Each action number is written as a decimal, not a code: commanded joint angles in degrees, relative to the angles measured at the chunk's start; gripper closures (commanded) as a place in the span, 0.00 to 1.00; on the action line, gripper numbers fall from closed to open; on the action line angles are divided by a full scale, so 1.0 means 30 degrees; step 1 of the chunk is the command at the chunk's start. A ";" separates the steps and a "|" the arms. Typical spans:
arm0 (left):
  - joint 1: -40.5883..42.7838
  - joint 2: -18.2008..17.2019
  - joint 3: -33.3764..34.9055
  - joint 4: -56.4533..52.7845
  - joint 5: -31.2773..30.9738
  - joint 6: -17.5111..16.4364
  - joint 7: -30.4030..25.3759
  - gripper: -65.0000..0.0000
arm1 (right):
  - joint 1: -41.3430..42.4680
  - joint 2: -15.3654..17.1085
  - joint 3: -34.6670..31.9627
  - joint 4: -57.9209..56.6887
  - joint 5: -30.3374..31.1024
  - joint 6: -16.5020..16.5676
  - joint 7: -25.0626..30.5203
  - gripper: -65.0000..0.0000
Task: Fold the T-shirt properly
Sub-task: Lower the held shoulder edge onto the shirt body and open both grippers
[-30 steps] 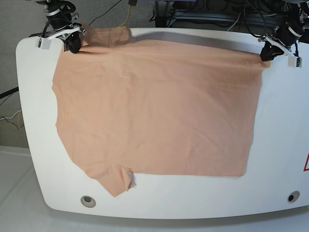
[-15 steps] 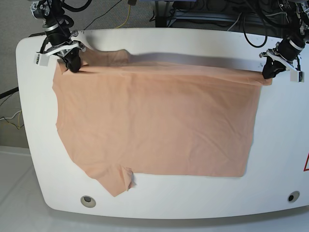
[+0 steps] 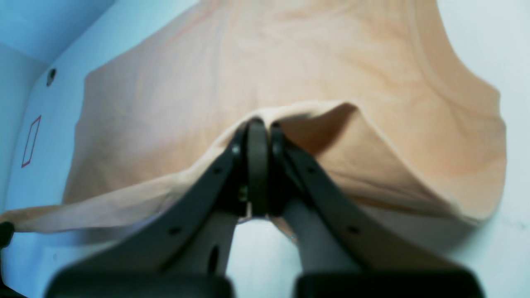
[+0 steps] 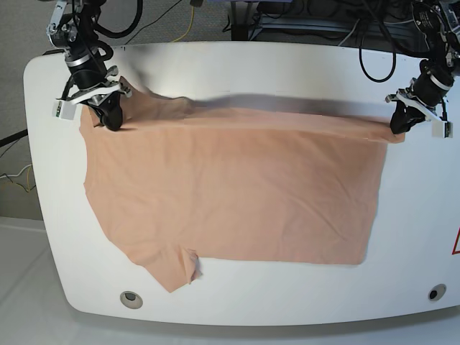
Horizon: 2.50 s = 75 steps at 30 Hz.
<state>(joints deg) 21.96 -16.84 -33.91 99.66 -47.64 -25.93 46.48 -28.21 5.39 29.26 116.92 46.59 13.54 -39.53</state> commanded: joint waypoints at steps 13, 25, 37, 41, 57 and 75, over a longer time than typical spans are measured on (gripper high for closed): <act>-0.1709 -0.0267 0.1117 -0.0789 0.0116 -0.0087 -0.0367 1.00 | 0.1748 0.0667 -0.0409 -0.0901 -0.0465 0.0150 0.0614 1.00; -0.2785 -0.0223 0.0910 -0.1739 0.0058 -0.0205 -0.0365 1.00 | 0.3809 0.1526 -0.0342 -0.3459 -0.0267 0.0209 0.0485 1.00; -0.3644 -0.0205 0.1019 -0.2499 0.0038 -0.0158 -0.0379 1.00 | 0.6179 0.1628 -0.0429 -0.6153 -0.0307 0.0448 0.0675 1.00; -0.4113 -0.0201 0.1136 -0.2873 0.0211 -0.0180 -0.0367 1.00 | 0.6975 0.1721 -0.0465 -0.7111 -0.0315 0.0557 0.0620 1.00; -0.6301 -0.0360 0.1999 -0.4929 0.1294 -0.0387 -0.0451 1.00 | 0.9093 0.2031 -0.0595 -0.9825 -0.0486 0.0683 0.0638 1.00; -0.7407 -0.0673 0.2891 -0.6003 0.2398 -0.0366 -0.0974 1.00 | 0.9911 0.2010 -0.0955 -1.1123 -0.1879 0.0850 0.0769 1.00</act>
<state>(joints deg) 0.73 -17.56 -24.69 81.12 -39.68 -27.09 45.30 0.47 10.50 26.44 82.94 40.80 15.62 -38.52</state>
